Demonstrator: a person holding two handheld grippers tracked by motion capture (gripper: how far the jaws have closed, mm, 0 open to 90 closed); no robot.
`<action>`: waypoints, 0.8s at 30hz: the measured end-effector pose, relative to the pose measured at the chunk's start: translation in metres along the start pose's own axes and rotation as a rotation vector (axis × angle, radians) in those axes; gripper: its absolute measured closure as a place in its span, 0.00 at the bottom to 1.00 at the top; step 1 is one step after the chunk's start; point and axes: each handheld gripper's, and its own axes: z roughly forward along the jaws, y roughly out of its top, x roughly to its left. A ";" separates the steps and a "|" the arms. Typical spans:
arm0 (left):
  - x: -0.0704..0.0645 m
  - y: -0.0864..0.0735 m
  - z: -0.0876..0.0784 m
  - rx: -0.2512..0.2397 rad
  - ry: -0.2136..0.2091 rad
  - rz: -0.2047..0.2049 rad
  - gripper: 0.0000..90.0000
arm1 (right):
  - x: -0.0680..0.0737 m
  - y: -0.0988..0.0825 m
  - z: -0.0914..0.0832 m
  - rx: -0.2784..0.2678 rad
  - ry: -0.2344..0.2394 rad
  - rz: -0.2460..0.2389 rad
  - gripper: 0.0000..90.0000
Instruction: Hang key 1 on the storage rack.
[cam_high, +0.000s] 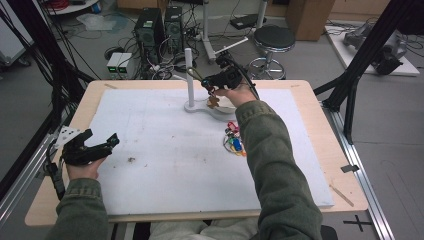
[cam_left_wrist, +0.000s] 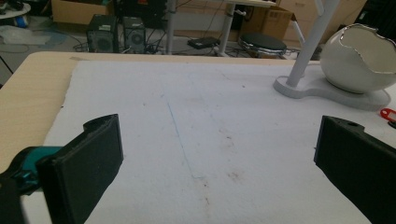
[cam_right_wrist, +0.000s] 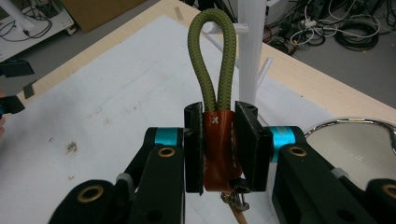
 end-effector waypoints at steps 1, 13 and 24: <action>0.000 0.000 0.000 0.000 0.000 0.000 0.02 | 0.000 0.000 0.001 0.002 0.001 0.006 0.82; 0.002 0.000 0.002 -0.005 0.004 -0.015 0.02 | -0.001 0.000 0.019 0.002 -0.001 0.018 0.82; 0.003 -0.001 0.005 -0.001 0.008 -0.015 0.02 | -0.006 -0.001 0.034 0.013 -0.045 -0.011 0.82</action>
